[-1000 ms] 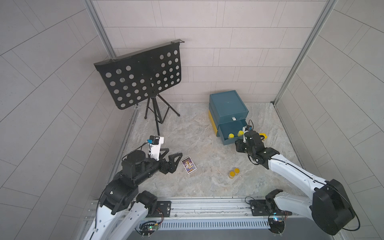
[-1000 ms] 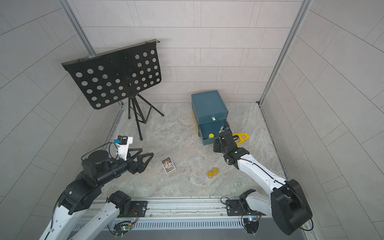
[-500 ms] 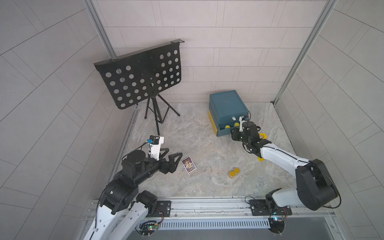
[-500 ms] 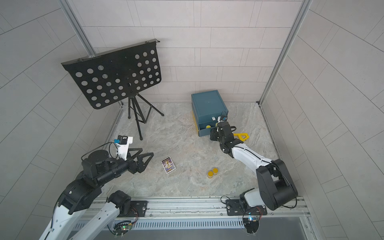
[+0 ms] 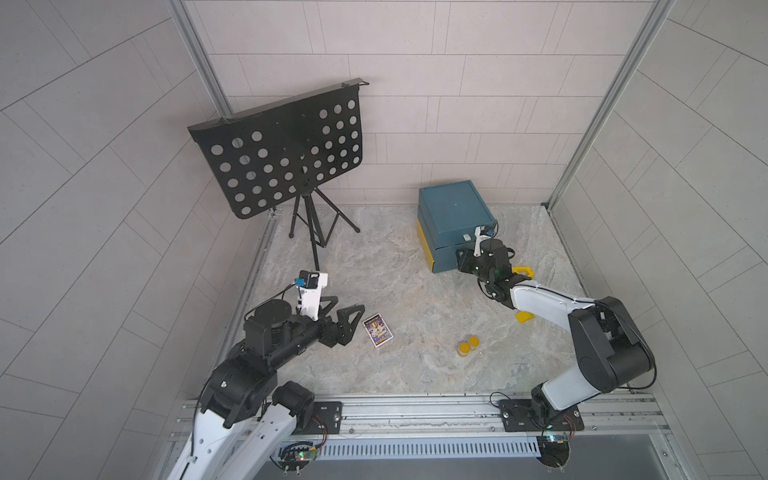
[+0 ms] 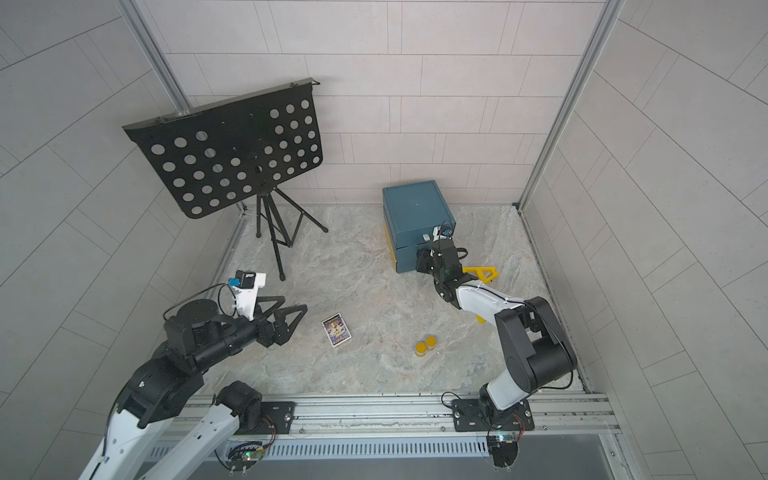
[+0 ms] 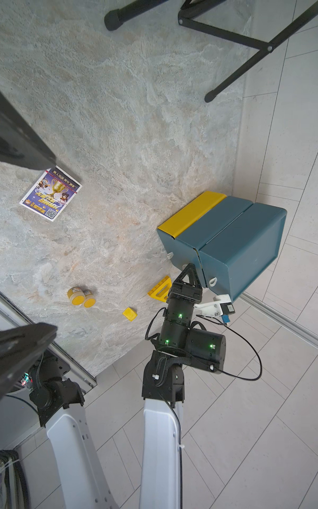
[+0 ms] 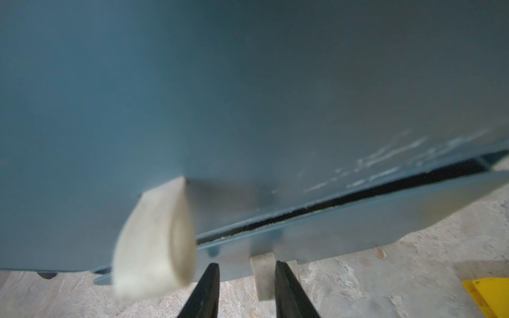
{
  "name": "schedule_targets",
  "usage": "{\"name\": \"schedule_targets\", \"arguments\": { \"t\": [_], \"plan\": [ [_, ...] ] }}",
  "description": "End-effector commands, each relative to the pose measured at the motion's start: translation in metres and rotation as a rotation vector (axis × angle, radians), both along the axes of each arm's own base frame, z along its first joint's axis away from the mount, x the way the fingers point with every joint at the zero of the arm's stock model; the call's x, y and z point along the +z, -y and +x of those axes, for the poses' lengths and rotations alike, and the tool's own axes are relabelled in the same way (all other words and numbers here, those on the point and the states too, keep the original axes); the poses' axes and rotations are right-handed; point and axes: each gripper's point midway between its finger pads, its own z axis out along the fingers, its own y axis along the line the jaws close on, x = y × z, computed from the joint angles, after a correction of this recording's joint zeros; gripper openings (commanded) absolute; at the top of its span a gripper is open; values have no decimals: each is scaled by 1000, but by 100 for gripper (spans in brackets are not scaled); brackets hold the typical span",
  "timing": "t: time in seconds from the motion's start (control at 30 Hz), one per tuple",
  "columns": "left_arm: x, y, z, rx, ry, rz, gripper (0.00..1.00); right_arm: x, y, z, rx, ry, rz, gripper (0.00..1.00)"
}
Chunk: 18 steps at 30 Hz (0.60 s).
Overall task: Put the paint cans in the drawer according to color
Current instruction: Close the drawer in the storage box.
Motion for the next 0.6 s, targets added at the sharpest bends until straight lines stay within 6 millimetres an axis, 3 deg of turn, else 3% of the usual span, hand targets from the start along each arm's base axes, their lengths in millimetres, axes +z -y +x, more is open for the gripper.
{"name": "schedule_targets", "arguments": {
  "t": [0.0, 0.2, 0.37, 0.57],
  "plan": [
    [4, 0, 2, 1, 19, -7, 94, 11, -5, 7, 1, 45, 46, 39],
    [4, 0, 2, 1, 21, -7, 94, 9, -5, 10, -20, 46, 73, 39],
    [4, 0, 2, 3, 22, -7, 94, 10, 6, -8, -59, 29, 96, 39],
    [5, 0, 2, 0, 23, -12, 94, -18, 31, -32, -153, -81, 272, 37]
  ]
}}
